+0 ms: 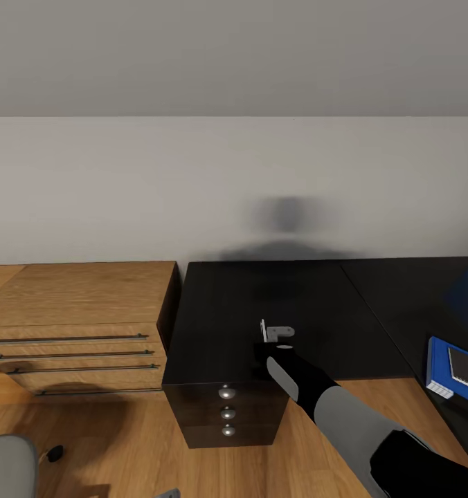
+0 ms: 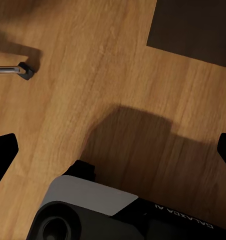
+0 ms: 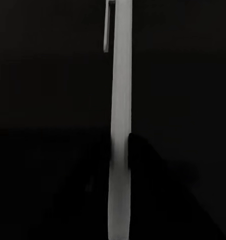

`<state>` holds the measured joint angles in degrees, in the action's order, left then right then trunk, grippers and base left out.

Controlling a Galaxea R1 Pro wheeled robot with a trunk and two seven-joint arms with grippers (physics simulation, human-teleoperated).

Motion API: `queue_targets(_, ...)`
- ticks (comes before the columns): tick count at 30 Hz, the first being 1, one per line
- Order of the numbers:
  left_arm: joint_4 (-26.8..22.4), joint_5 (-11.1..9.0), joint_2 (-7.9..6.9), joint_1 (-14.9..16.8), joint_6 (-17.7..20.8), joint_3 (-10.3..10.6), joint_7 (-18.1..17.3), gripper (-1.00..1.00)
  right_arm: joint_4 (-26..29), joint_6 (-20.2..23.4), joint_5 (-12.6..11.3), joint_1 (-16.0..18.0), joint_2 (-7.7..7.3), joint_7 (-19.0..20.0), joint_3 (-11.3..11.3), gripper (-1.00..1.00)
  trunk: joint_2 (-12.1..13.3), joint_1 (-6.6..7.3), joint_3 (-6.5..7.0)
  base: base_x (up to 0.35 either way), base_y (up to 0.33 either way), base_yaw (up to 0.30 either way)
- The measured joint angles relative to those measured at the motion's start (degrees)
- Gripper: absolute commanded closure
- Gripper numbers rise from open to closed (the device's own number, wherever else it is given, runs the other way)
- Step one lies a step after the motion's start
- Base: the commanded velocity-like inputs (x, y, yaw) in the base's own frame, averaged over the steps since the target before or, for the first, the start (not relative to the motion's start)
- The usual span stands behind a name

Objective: In the bedroom, organize the workspace by keeping the computer under the desk, ensuring the monitor is on the desk, placing the keyboard on the desk next to the monitor, placing the mouse on the desk next to the keyboard, moving the folder from the swivel chair onto the desk next to the mouse, stacking the notebook on top of the folder with the pen on top of the notebook, and positioning the swivel chair next to the desk.

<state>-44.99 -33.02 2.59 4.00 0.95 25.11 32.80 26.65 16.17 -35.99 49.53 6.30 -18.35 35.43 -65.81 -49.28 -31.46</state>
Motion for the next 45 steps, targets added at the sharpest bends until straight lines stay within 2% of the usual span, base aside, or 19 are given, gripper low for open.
queue_targets(3,0.0,0.0,0.00,0.0,0.0,0.0,0.0,-1.00,0.0,0.0,0.0,0.0,0.00,-0.1,0.0,1.00,0.0,0.00,0.00,0.000,0.000,0.000)
queue_targets(7,0.0,0.0,0.00,0.0,-0.1,0.1,0.0,-1.00,0.2,0.2,-0.9,-0.1,-0.07,0.0,-0.1,1.00,1.6,0.87,0.70,0.000,0.000,0.000)
queue_targets(11,0.0,0.0,0.00,0.0,0.0,0.1,0.0,-1.00,5.4,0.4,-0.8,-0.1,-1.31,-0.3,-1.1,1.00,3.2,1.75,1.42,0.000,0.000,0.000)
queue_targets(13,0.0,0.1,0.00,0.0,-0.1,0.1,0.1,-1.00,9.8,2.1,-1.4,-0.2,-3.58,-0.5,-1.6,1.00,4.0,2.19,1.78,0.000,0.000,0.000)
queue_targets(14,0.0,0.1,0.00,0.0,-0.1,0.1,0.1,-1.00,12.3,4.0,-2.9,-0.2,-5.05,-0.5,-1.8,1.00,4.4,2.41,1.96,0.000,0.000,0.000)
queue_targets(16,0.0,0.1,0.00,0.0,-0.1,0.1,0.1,-1.00,17.7,7.4,-8.2,-0.7,-8.66,-0.6,-2.1,1.00,5.2,2.85,2.32,0.000,0.000,0.000)
queue_targets(17,0.0,0.1,0.00,0.0,-0.1,0.1,0.1,-1.00,19.1,8.0,-9.9,-0.9,-9.84,-0.7,-2.0,1.00,5.6,3.07,2.50,0.000,0.000,0.000)
queue_targets(18,0.0,0.1,0.00,0.0,-0.1,0.1,0.2,-1.00,21.7,8.8,-12.7,-1.3,-12.06,-1.0,-2.0,1.00,6.0,3.29,2.68,0.000,0.000,0.000)
queue_targets(19,0.0,0.1,0.00,0.0,-0.1,0.1,0.2,-1.00,23.0,9.1,-14.1,-1.5,-13.23,-1.3,-2.0,1.00,6.4,3.50,2.86,0.000,0.000,0.000)
queue_targets(21,0.0,0.1,-0.01,0.0,-0.1,0.1,0.1,-1.00,27.4,10.1,-18.6,-2.0,-17.27,-2.9,-2.0,1.00,7.2,3.94,3.22,-0.049,-0.020,0.000)
queue_targets(23,0.0,0.1,0.00,0.0,0.0,0.1,0.1,-1.00,29.1,10.4,-20.3,-2.2,-18.92,-4.0,-2.0,1.00,8.0,4.37,3.58,-0.183,-0.122,0.000)
queue_targets(27,0.0,0.1,0.00,0.0,0.0,0.2,0.2,-1.00,30.1,10.6,-21.2,-2.4,-19.89,-4.7,-2.1,1.00,9.6,5.24,4.30,-0.235,-0.178,0.000)
queue_targets(36,0.2,-0.1,-0.01,0.0,0.1,0.3,0.1,-1.00,31.1,10.6,-21.4,-2.4,-20.22,-5.0,-2.3,1.00,13.2,7.21,5.92,-0.259,-0.206,-0.013)
queue_targets(38,0.5,-0.2,0.00,0.0,0.3,0.3,0.0,-1.00,31.2,10.5,-21.5,-2.4,-20.23,-7.2,-2.7,1.00,13.7,7.45,6.10,-0.133,-0.107,-0.162)
queue_targets(40,1.1,-0.3,0.00,0.0,0.4,0.2,-0.1,-1.00,31.3,10.5,-21.5,-2.4,-20.26,-9.0,-3.5,1.00,13.7,7.46,6.10,-0.057,-0.046,-0.232)
queue_targets(42,2.2,-0.2,0.05,0.0,0.4,0.2,0.0,-1.00,31.3,10.5,-21.4,-2.4,-21.07,-11.2,-5.9,1.00,13.7,7.47,6.10,-0.016,-0.013,-0.274)
queue_targets(45,2.4,-0.1,0.08,0.0,0.4,0.3,0.0,-1.00,31.3,10.4,-21.5,-2.4,-22.11,-11.8,-6.7,1.00,13.7,7.47,6.10,-0.007,-0.006,-0.284)
